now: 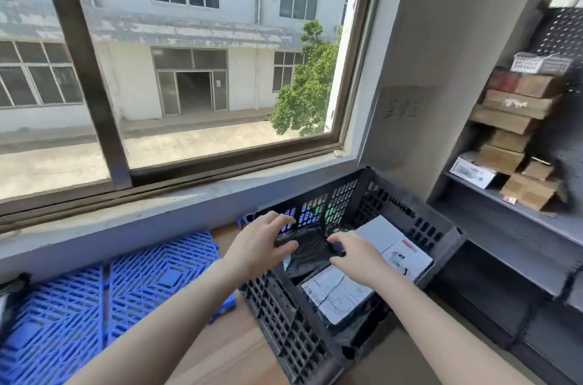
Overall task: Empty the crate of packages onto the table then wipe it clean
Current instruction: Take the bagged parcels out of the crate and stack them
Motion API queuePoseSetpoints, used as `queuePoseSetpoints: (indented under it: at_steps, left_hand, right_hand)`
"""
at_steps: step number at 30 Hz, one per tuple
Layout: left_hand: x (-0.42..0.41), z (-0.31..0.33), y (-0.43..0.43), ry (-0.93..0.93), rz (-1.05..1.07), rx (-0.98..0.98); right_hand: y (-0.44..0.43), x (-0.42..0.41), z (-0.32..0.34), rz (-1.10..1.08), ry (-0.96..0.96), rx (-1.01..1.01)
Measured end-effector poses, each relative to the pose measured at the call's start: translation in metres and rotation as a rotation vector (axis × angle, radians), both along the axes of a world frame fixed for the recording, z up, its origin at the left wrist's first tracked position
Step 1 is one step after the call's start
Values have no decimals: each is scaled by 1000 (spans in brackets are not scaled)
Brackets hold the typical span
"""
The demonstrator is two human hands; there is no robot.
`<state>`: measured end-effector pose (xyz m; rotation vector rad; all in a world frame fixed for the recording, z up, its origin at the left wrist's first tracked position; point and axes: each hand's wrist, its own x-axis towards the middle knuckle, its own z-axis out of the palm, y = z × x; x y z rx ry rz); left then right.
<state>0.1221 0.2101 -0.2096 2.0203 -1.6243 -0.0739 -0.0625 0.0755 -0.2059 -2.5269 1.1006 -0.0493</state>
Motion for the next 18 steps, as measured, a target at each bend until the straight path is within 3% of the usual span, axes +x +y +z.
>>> queuePoseSetpoints:
  at_steps: [11,18]
  left_hand:
    - [-29,-57,-108,72,-236,794]
    - [-29,-67,-127,46,-260,833]
  right_hand:
    - [-85,-11,-36,-2,429,190]
    - [-104,-10,-56,52,478,264]
